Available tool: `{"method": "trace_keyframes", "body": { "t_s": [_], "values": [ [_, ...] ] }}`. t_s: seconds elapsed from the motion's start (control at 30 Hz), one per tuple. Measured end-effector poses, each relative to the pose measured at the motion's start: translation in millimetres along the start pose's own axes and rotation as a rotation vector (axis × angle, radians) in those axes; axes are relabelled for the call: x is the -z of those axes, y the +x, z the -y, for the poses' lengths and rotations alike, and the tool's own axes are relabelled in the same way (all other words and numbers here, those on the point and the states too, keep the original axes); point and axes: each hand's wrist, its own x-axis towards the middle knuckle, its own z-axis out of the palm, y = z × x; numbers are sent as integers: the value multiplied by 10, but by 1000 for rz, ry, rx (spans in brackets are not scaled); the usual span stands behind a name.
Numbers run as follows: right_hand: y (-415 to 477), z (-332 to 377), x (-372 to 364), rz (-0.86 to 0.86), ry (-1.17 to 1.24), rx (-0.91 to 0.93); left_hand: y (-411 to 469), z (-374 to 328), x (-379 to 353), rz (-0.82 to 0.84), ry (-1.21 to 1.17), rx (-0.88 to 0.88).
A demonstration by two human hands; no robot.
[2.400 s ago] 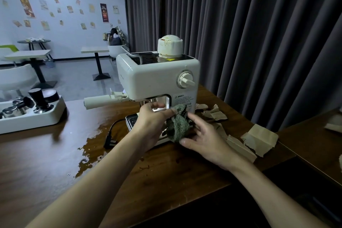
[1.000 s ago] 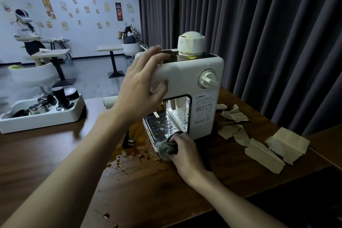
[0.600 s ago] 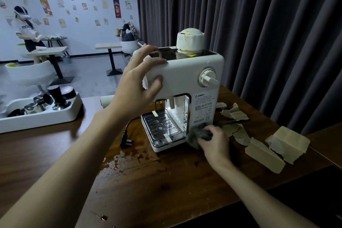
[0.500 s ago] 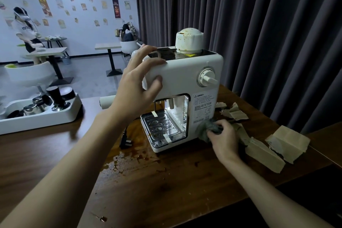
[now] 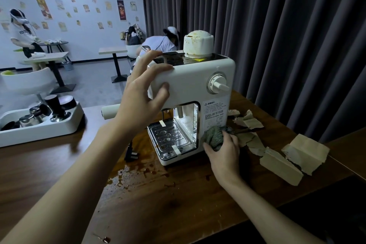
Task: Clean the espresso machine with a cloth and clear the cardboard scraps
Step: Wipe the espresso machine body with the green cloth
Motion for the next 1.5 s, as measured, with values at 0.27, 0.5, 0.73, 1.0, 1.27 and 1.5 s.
{"method": "trace_keyframes", "body": {
  "t_s": [0.27, 0.5, 0.73, 1.0, 1.27, 1.5],
  "values": [
    [210, -1, 63, -173, -30, 84, -11, -14, 1, -5, -15, -4],
    [-6, 118, 14, -75, -69, 337, -22, -38, -11, -14, -25, 13],
    [229, 324, 223, -274, 14, 216, -16, -28, -9, -10, -27, 7],
    [318, 440, 266, -316, 55, 400, -28, -13, 1, 2, -40, 15],
    [280, 508, 291, -297, 78, 445, -17, 9, -13, -3, -49, 7],
    [635, 616, 567, -353, 106, 465, -5, 19, -6, 10, -74, 8]
  ]
}}
